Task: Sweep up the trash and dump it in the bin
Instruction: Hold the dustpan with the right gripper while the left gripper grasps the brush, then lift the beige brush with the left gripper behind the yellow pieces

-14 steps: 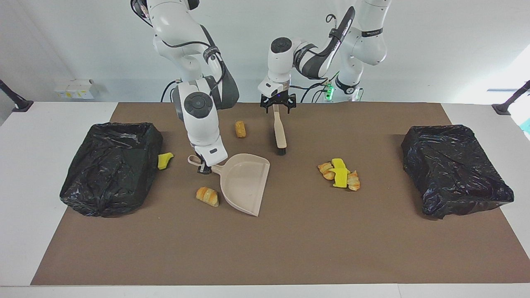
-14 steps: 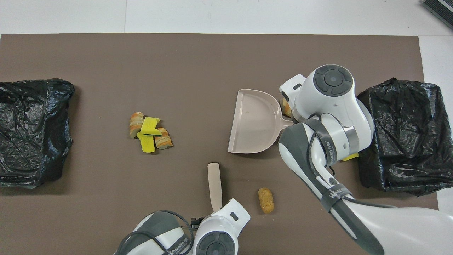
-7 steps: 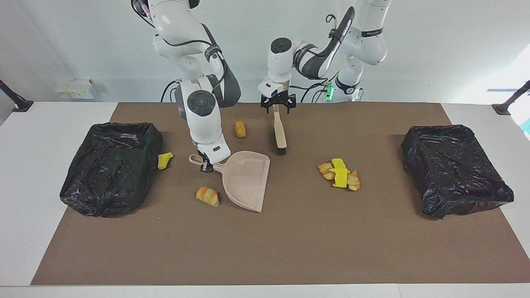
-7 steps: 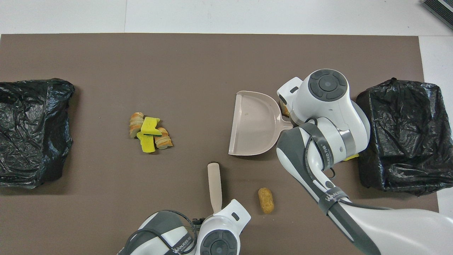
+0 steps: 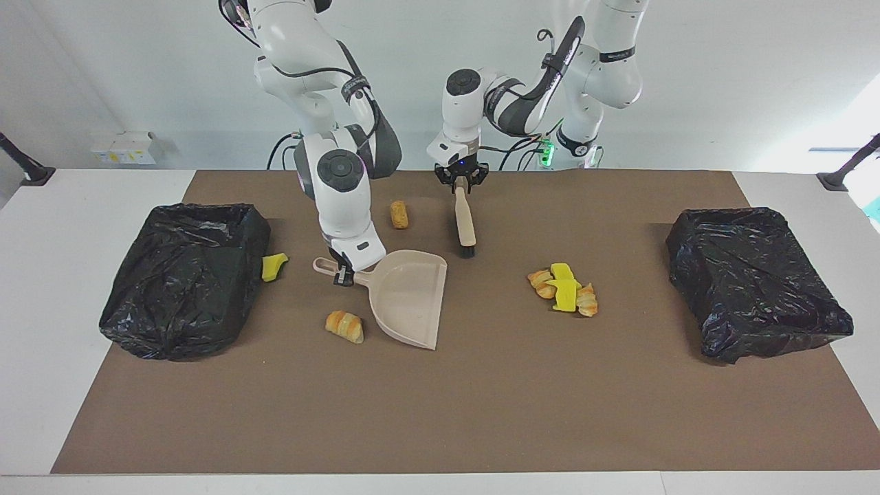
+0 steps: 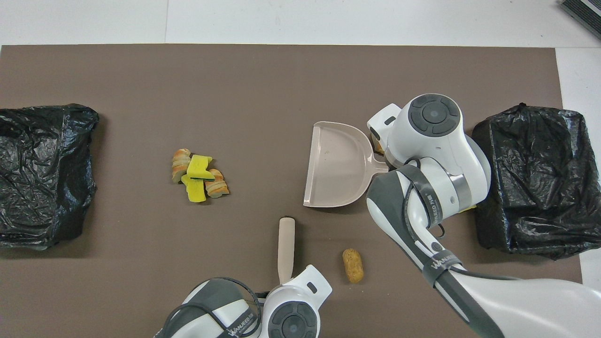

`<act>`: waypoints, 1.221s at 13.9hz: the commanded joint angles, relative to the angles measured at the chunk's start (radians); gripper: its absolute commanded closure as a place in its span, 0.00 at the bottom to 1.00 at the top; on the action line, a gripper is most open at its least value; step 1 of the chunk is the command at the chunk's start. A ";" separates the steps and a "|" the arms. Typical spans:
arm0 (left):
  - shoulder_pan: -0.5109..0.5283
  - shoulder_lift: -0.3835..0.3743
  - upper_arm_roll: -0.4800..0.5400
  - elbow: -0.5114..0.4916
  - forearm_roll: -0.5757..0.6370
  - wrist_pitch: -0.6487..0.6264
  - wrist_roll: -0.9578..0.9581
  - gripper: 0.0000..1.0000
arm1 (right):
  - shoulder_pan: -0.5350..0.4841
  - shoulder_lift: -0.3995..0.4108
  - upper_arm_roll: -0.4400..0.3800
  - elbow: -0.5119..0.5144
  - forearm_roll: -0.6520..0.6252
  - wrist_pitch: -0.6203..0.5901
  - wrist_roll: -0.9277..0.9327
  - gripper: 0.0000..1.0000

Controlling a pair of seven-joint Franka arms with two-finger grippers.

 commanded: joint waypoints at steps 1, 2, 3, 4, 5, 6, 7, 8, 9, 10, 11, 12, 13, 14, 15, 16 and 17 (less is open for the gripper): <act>-0.002 -0.027 0.024 0.039 -0.005 -0.093 0.035 1.00 | -0.001 -0.026 0.006 -0.037 -0.021 0.029 -0.018 1.00; 0.008 -0.037 0.026 0.056 -0.003 -0.136 0.037 1.00 | 0.004 -0.025 0.006 -0.036 -0.021 0.032 -0.014 1.00; 0.023 -0.041 0.026 0.069 -0.003 -0.172 0.037 1.00 | 0.008 -0.019 0.006 -0.036 -0.021 0.035 -0.009 1.00; 0.044 -0.046 0.027 0.078 0.000 -0.197 0.038 1.00 | 0.019 -0.019 0.007 -0.036 -0.021 0.052 -0.006 1.00; 0.076 -0.053 0.027 0.085 0.002 -0.229 0.058 1.00 | 0.043 -0.017 0.006 -0.031 -0.020 0.055 -0.003 1.00; 0.107 -0.070 0.027 0.090 0.002 -0.264 0.095 1.00 | 0.054 -0.012 0.006 -0.027 -0.020 0.058 0.008 1.00; 0.141 -0.093 0.027 0.093 0.006 -0.306 0.154 1.00 | 0.056 -0.008 0.006 -0.028 -0.021 0.076 0.009 1.00; 0.181 -0.112 0.027 0.096 0.006 -0.349 0.217 1.00 | 0.059 -0.005 0.007 -0.031 -0.017 0.084 0.011 1.00; 0.231 -0.133 0.027 0.102 0.008 -0.375 0.248 1.00 | 0.074 -0.005 0.007 -0.036 -0.003 0.090 0.013 1.00; 0.286 -0.159 0.027 0.104 0.009 -0.381 0.271 1.00 | 0.077 -0.005 0.009 -0.049 -0.003 0.127 0.009 1.00; 0.351 -0.181 0.027 0.115 0.011 -0.384 0.315 1.00 | 0.085 -0.006 0.009 -0.056 -0.001 0.153 0.016 1.00; 0.417 -0.182 0.027 0.144 0.018 -0.401 0.371 1.00 | 0.103 -0.008 0.009 -0.056 -0.001 0.153 0.020 1.00; 0.479 -0.167 0.027 0.180 0.047 -0.417 0.421 1.00 | 0.108 -0.012 0.009 -0.059 0.009 0.147 0.028 1.00; 0.536 -0.140 0.026 0.209 0.084 -0.417 0.466 1.00 | 0.131 -0.022 0.010 -0.071 0.020 0.140 0.064 1.00; 0.582 -0.121 0.026 0.231 0.104 -0.406 0.519 1.00 | 0.164 -0.032 0.009 -0.076 0.020 0.135 0.121 1.00; 0.634 -0.098 0.027 0.251 0.107 -0.389 0.591 1.00 | 0.171 -0.029 0.009 -0.073 0.019 0.121 0.138 1.00; 0.682 -0.077 0.026 0.275 0.107 -0.378 0.656 1.00 | 0.168 -0.025 0.007 -0.074 0.006 0.117 0.135 1.00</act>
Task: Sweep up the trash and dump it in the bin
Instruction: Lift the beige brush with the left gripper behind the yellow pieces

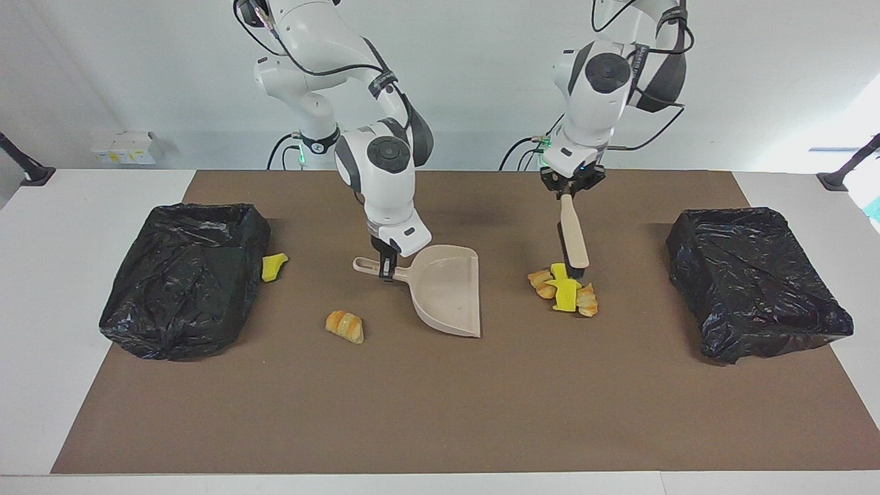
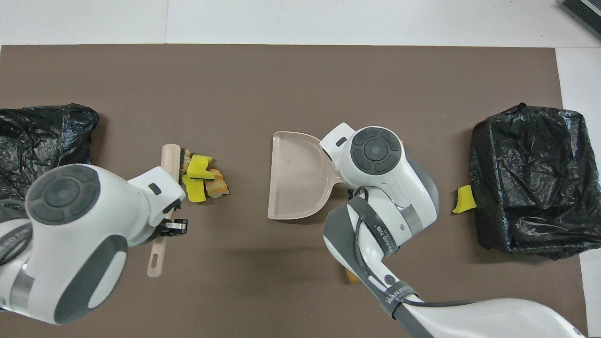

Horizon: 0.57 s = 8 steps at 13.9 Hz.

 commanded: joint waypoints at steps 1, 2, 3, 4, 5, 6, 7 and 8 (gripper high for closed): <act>0.124 0.081 -0.017 0.081 0.018 0.026 0.153 1.00 | 0.005 -0.021 0.004 -0.043 -0.007 -0.001 0.016 1.00; 0.178 0.094 -0.017 0.084 0.018 0.079 0.213 1.00 | 0.007 -0.020 0.006 -0.043 -0.010 0.003 -0.013 1.00; 0.223 0.109 -0.017 0.084 0.018 0.122 0.259 1.00 | 0.007 -0.018 0.006 -0.042 -0.010 0.010 -0.021 1.00; 0.249 0.126 -0.017 0.082 0.018 0.144 0.284 1.00 | 0.008 -0.018 0.006 -0.042 -0.010 0.007 -0.024 1.00; 0.266 0.149 -0.017 0.082 0.018 0.159 0.296 1.00 | 0.008 -0.018 0.006 -0.043 -0.010 0.000 -0.043 1.00; 0.269 0.172 -0.017 0.081 0.018 0.170 0.296 1.00 | 0.007 -0.020 0.006 -0.046 -0.010 -0.004 -0.063 1.00; 0.263 0.205 -0.017 0.072 0.018 0.179 0.295 1.00 | 0.005 -0.021 0.006 -0.049 -0.009 -0.005 -0.070 1.00; 0.255 0.221 -0.017 0.061 0.018 0.184 0.293 1.00 | 0.008 -0.023 0.006 -0.051 -0.008 -0.005 -0.068 1.00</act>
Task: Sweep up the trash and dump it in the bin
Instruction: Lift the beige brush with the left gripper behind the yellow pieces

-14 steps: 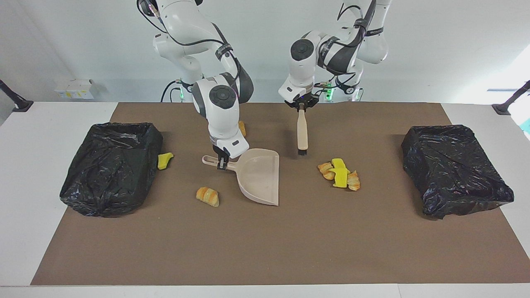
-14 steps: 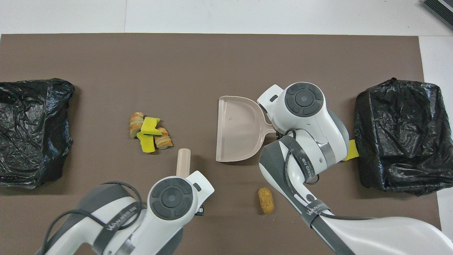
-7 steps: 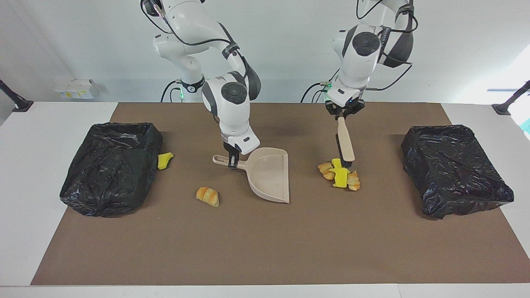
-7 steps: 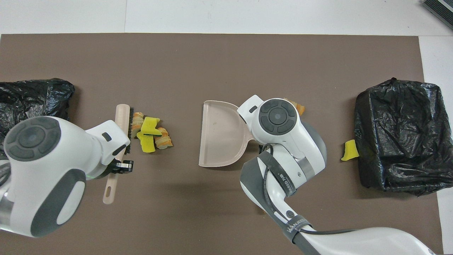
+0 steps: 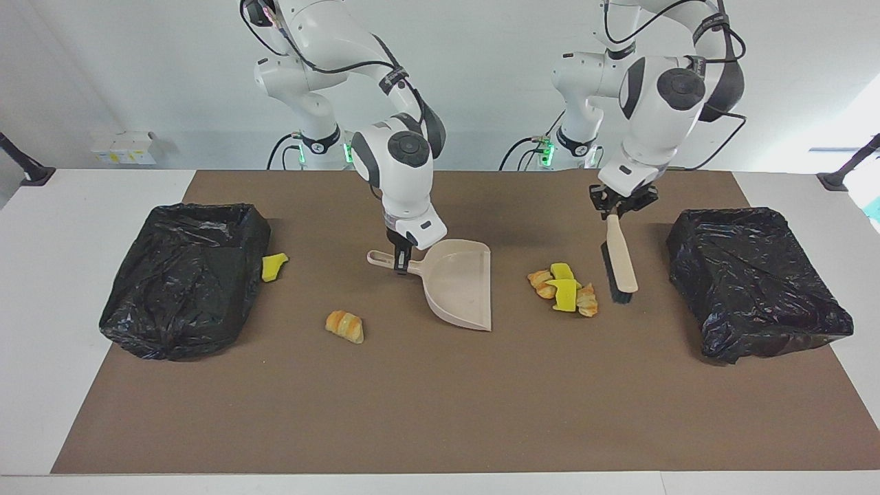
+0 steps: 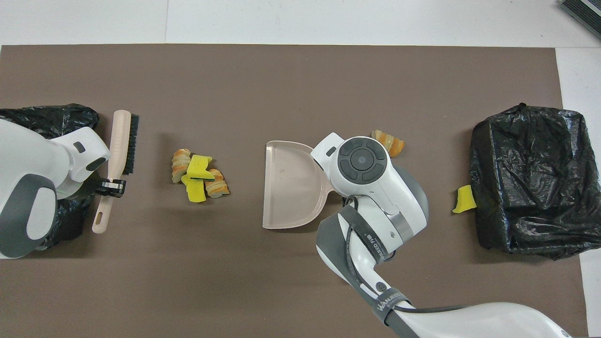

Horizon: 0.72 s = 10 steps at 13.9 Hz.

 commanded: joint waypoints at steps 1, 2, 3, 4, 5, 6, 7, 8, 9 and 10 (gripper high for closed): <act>-0.012 0.047 -0.018 -0.010 0.013 0.015 -0.005 1.00 | -0.002 -0.024 0.005 -0.025 -0.010 -0.014 -0.036 1.00; -0.033 0.035 -0.018 -0.042 0.012 0.015 -0.013 1.00 | 0.000 -0.026 0.005 -0.023 -0.018 -0.034 -0.036 1.00; -0.056 0.035 -0.019 -0.073 0.010 0.029 -0.046 1.00 | -0.002 -0.027 0.007 -0.023 -0.035 -0.043 -0.037 1.00; -0.081 0.038 -0.019 -0.090 0.004 0.062 -0.116 1.00 | -0.002 -0.027 0.007 -0.025 -0.041 -0.044 -0.037 1.00; -0.102 0.035 -0.021 -0.101 0.004 0.078 -0.161 1.00 | 0.000 -0.027 0.007 -0.025 -0.041 -0.043 -0.037 1.00; -0.136 0.027 -0.021 -0.118 -0.001 0.081 -0.172 1.00 | 0.000 -0.024 0.007 -0.025 -0.041 -0.041 -0.034 1.00; -0.156 0.014 -0.022 -0.136 -0.002 0.086 -0.183 1.00 | 0.001 -0.023 0.007 -0.025 -0.041 -0.038 -0.033 1.00; -0.185 0.004 -0.022 -0.151 -0.011 0.086 -0.203 1.00 | 0.001 -0.021 0.007 -0.025 -0.041 -0.034 -0.031 1.00; -0.211 -0.011 -0.022 -0.171 -0.030 0.086 -0.223 1.00 | 0.001 -0.020 0.007 -0.025 -0.041 -0.029 -0.027 1.00; -0.237 -0.025 -0.022 -0.188 -0.053 0.086 -0.244 1.00 | 0.018 -0.017 0.007 -0.025 -0.041 -0.026 -0.025 1.00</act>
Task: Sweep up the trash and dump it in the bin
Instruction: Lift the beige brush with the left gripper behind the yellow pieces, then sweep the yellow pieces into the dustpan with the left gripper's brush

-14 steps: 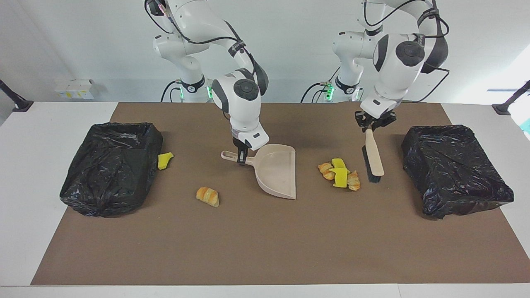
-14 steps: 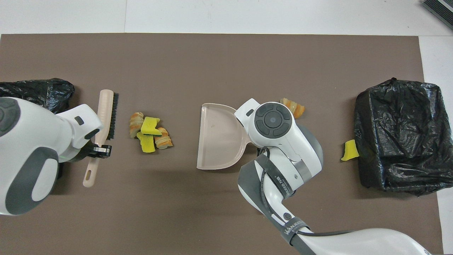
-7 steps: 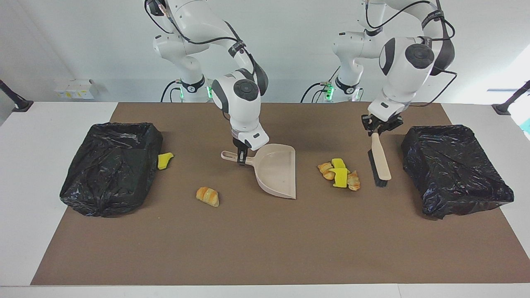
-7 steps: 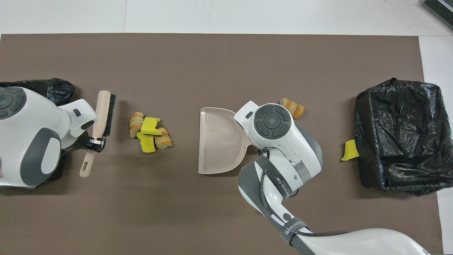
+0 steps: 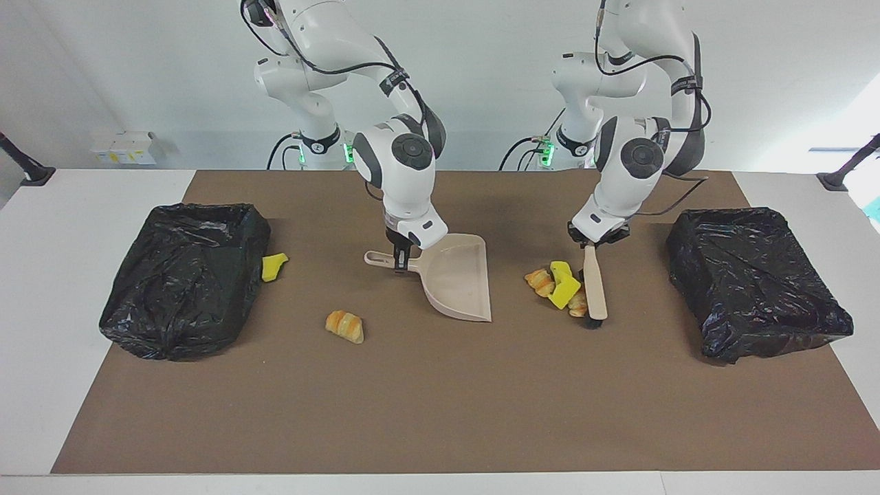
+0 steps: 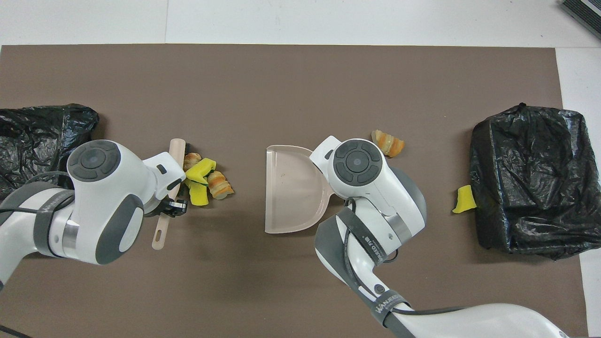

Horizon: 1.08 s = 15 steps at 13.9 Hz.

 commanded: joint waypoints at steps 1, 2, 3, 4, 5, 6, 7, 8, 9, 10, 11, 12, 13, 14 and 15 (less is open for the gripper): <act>-0.082 -0.076 0.013 -0.086 -0.058 0.021 -0.062 1.00 | 0.020 -0.010 0.005 -0.023 -0.018 0.005 -0.014 1.00; -0.113 -0.082 0.013 -0.089 -0.080 0.021 -0.092 1.00 | 0.020 -0.002 0.005 -0.023 -0.018 0.018 0.003 1.00; -0.147 -0.082 0.013 -0.090 -0.098 0.022 -0.120 1.00 | 0.024 0.004 0.005 -0.023 -0.018 0.027 0.020 1.00; -0.180 -0.084 0.013 -0.088 -0.129 0.028 -0.142 1.00 | 0.033 0.011 0.005 -0.023 -0.018 0.039 0.034 1.00; -0.213 -0.087 0.013 -0.088 -0.167 0.036 -0.163 1.00 | 0.045 0.016 0.005 -0.023 -0.018 0.051 0.051 1.00; -0.243 -0.088 0.013 -0.088 -0.192 0.045 -0.177 1.00 | 0.047 0.025 0.005 -0.023 -0.018 0.064 0.071 1.00; -0.268 -0.088 0.013 -0.085 -0.206 0.059 -0.197 1.00 | 0.051 0.033 0.005 -0.022 -0.018 0.074 0.086 1.00; -0.289 -0.088 0.011 -0.085 -0.221 0.077 -0.218 1.00 | 0.053 0.037 0.005 -0.020 -0.018 0.084 0.097 1.00; -0.320 -0.087 0.011 -0.080 -0.236 0.090 -0.235 1.00 | 0.062 0.041 0.005 -0.019 -0.018 0.094 0.109 1.00; -0.340 -0.087 0.011 -0.074 -0.249 0.091 -0.237 1.00 | 0.062 0.041 0.005 -0.019 -0.018 0.095 0.118 1.00; -0.351 -0.085 0.011 -0.068 -0.267 0.091 -0.235 1.00 | 0.062 0.041 0.005 -0.017 -0.016 0.093 0.123 1.00; -0.351 -0.084 0.011 -0.063 -0.276 0.090 -0.235 1.00 | 0.062 0.042 0.005 -0.014 -0.016 0.087 0.123 1.00; -0.353 -0.078 0.011 -0.047 -0.276 0.078 -0.240 1.00 | 0.054 0.041 0.005 -0.013 -0.016 0.082 0.121 1.00; -0.351 -0.074 0.011 -0.033 -0.276 0.068 -0.241 1.00 | 0.050 0.036 0.005 -0.010 -0.016 0.076 0.112 1.00; -0.351 -0.077 0.011 -0.027 -0.276 0.059 -0.241 1.00 | 0.045 0.030 0.005 -0.008 -0.016 0.072 0.106 1.00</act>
